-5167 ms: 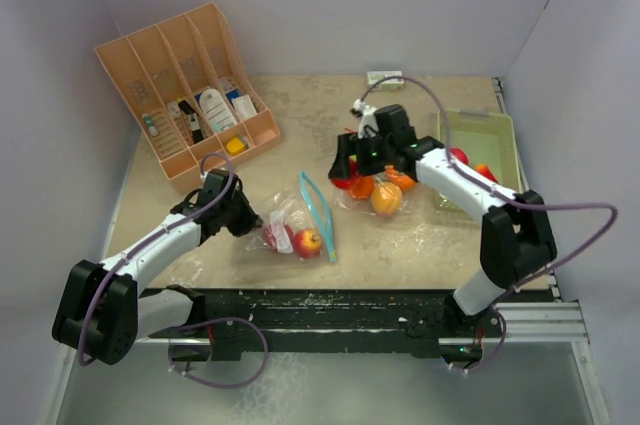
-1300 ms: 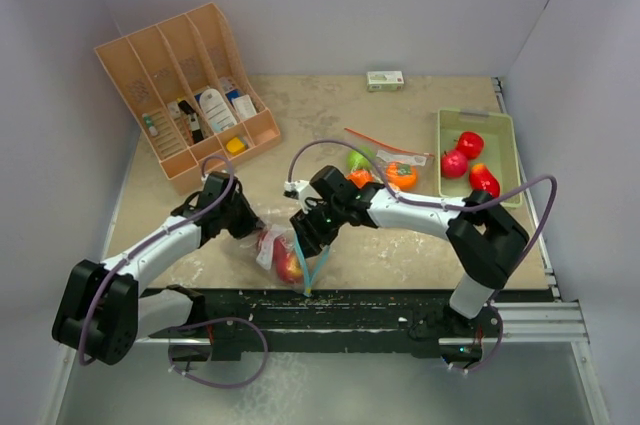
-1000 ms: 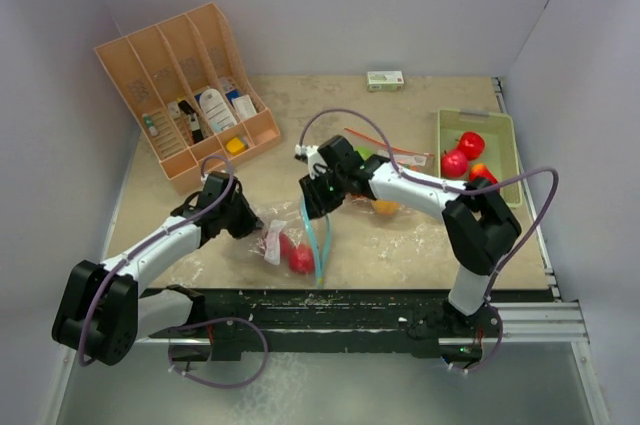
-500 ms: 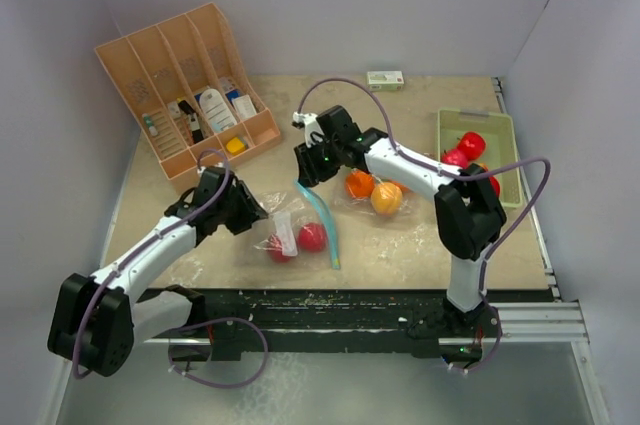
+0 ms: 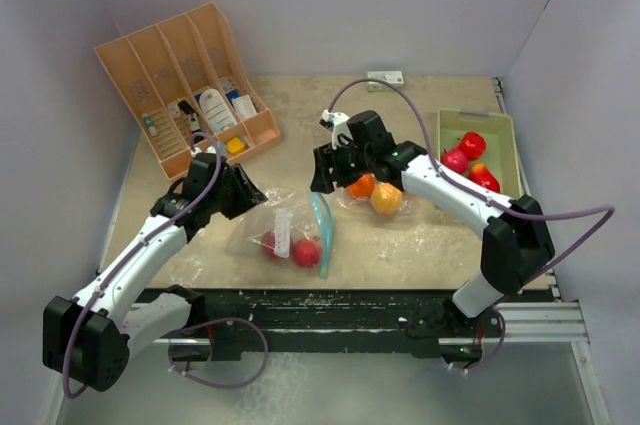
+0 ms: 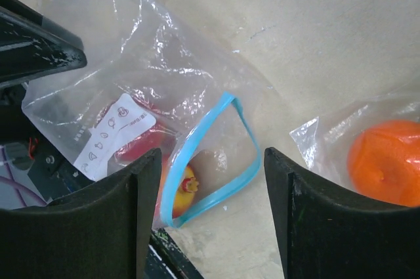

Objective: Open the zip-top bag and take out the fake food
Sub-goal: Adjust the zipper food storage bag at the center of the board.

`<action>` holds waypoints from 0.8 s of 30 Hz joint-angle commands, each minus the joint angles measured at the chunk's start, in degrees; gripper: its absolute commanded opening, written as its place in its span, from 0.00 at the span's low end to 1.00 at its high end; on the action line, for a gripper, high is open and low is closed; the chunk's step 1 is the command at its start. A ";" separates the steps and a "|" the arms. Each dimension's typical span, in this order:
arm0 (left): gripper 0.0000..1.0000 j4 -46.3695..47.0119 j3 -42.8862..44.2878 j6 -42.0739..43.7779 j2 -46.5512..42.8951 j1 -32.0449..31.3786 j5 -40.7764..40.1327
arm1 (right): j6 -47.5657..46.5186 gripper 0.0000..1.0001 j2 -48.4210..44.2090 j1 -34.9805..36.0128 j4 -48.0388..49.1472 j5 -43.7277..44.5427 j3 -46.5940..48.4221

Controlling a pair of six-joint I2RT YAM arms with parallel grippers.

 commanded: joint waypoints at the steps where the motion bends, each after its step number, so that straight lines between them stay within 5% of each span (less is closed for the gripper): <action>1: 0.44 -0.62 3.24 1.60 -1.65 0.30 0.63 | 1.60 0.65 -0.66 -0.37 1.45 -0.62 -4.05; 5: 0.29 -3.05 4.47 2.65 -1.48 0.30 -0.13 | 2.56 0.63 -1.32 -0.36 2.44 -1.91 -6.15; 9: 0.03 -4.44 4.08 2.15 -2.32 0.25 -1.42 | 2.95 0.63 -1.75 -0.36 3.34 -5.04 -7.79; 13: 0.00 -4.57 3.83 1.97 -2.63 0.29 -1.78 | 5.09 0.64 -1.90 -0.40 8.76 -10.77 -10.48; 16: 0.11 -5.07 4.37 1.98 -2.21 0.25 -2.25 | 6.60 0.46 -1.32 -0.39 11.09 -13.52 -11.27; 20: 0.45 -8.11 6.94 2.98 -2.89 0.25 -5.18 | 6.48 0.10 -1.06 -0.37 10.05 -13.80 -8.95; 24: 0.64 -10.49 11.05 6.00 -4.76 0.22 -8.53 | 5.39 0.00 -0.08 -0.37 7.84 -13.23 -5.03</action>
